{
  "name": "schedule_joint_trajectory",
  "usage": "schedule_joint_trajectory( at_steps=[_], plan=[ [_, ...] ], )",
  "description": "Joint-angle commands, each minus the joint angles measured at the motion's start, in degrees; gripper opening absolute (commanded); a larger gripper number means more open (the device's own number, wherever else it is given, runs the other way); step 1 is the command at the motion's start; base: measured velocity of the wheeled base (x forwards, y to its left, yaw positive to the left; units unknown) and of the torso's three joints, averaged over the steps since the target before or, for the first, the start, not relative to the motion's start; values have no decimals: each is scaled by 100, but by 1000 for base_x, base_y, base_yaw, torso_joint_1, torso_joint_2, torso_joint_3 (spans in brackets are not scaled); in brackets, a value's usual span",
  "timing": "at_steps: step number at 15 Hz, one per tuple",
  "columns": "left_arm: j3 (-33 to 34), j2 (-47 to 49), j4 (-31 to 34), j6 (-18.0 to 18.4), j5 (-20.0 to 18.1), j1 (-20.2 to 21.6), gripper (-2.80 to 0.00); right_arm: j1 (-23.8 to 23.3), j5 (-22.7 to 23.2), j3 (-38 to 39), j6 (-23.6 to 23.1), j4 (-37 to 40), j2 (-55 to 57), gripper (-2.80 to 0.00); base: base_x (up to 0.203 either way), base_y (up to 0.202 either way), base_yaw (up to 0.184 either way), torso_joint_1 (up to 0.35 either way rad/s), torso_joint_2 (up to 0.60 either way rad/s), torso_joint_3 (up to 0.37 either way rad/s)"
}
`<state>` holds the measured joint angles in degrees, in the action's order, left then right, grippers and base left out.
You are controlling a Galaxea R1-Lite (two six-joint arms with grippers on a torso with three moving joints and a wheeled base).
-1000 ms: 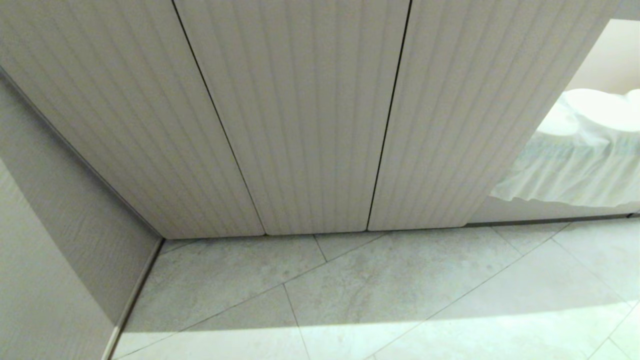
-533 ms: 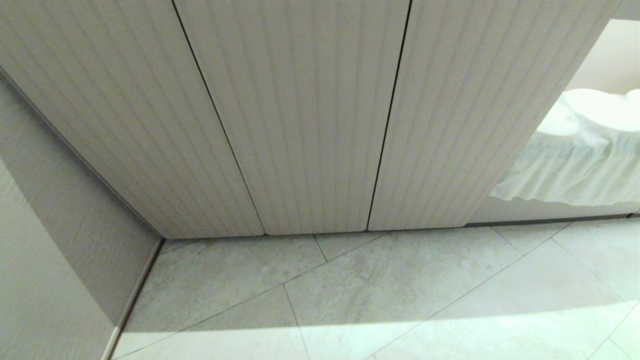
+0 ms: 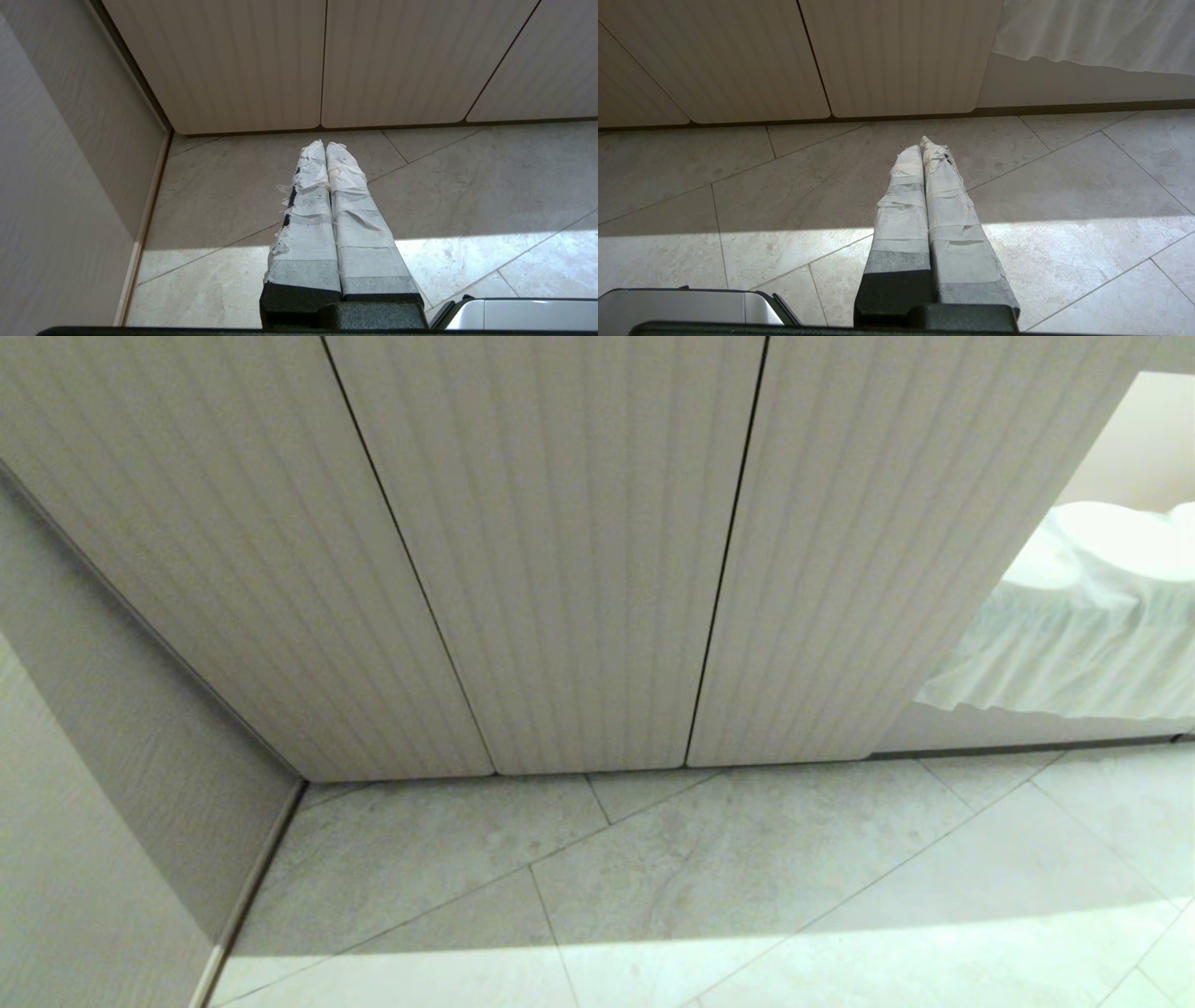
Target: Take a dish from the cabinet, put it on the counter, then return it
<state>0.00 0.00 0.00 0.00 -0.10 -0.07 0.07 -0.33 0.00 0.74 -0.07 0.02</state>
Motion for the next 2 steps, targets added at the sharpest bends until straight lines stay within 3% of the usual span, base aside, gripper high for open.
schedule_joint_trajectory(
  at_steps=[1,2],
  plan=[
    [0,0,0,0,1,-1,-280,-7,-2,0,-4,-1,-2,-280,0,0,0,0,0,0],
    [0,0,-9,0,1,-1,-280,1,-2,0,-4,-1,-2,-280,0,0,0,0,0,0]
  ],
)
